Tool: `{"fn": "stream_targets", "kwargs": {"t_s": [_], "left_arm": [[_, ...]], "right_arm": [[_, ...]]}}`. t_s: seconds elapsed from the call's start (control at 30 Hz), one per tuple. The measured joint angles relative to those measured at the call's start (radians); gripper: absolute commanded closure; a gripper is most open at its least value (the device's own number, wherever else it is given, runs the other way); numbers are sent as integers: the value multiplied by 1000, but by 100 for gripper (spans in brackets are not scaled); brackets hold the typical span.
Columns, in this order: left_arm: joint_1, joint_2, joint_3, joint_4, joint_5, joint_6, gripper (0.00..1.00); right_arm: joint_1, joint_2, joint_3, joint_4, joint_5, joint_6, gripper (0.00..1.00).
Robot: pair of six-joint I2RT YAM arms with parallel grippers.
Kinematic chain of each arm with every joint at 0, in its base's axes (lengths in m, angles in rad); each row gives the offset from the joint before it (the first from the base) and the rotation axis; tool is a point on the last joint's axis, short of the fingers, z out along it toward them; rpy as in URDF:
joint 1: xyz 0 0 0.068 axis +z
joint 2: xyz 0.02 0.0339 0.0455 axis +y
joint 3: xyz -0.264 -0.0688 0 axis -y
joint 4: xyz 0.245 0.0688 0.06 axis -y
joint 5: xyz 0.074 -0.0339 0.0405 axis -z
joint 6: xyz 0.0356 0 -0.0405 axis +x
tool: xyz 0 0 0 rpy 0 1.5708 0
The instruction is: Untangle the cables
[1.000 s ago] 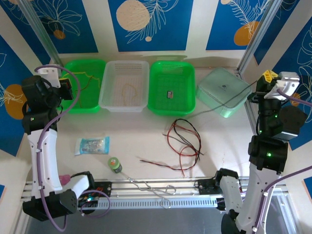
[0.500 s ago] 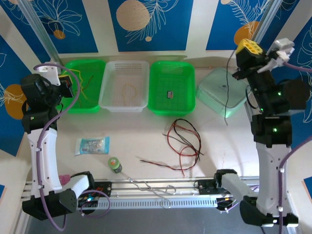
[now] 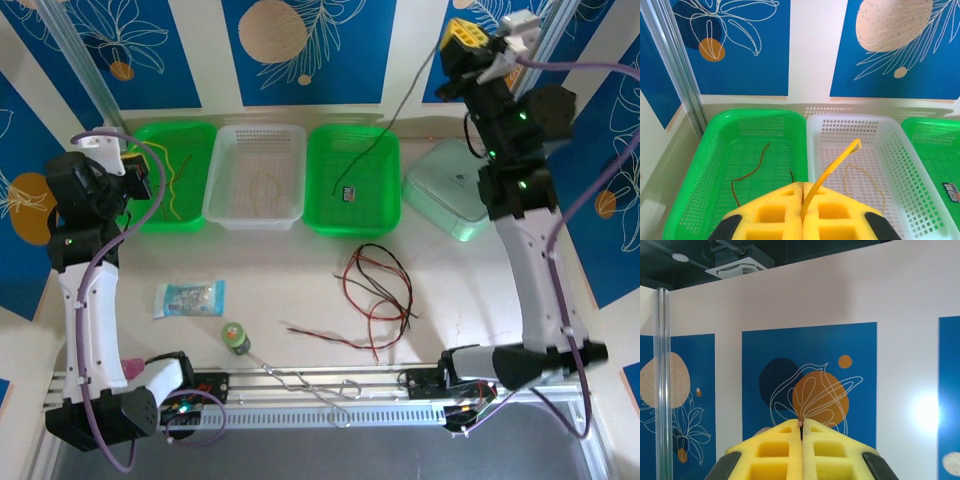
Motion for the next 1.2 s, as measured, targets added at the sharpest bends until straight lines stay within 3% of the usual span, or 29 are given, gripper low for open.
{"fn": "stream_targets", "kwargs": {"t_s": [0.3,0.4,0.63,0.8,1.0,1.03,1.2], "left_arm": [[-2,-3,-6,0,0,0,100],[-2,-10,-10,-3,-3,5,100],[-4,-14,-10,-15,-14,19,100],[-4,-12,-6,-16,-4,2,100],[-5,-8,8,-18,-2,-8,100],[-6,-8,10,-18,-1,-8,100],[-6,-8,16,-20,0,-8,100]], "right_arm": [[113,467,303,-40,63,-46,100],[130,546,282,-125,110,-55,100],[132,629,43,-350,214,47,100],[140,792,94,-571,296,134,100],[159,924,189,-760,304,167,100],[160,934,202,-782,303,170,99],[160,941,270,-861,288,176,69]]}}
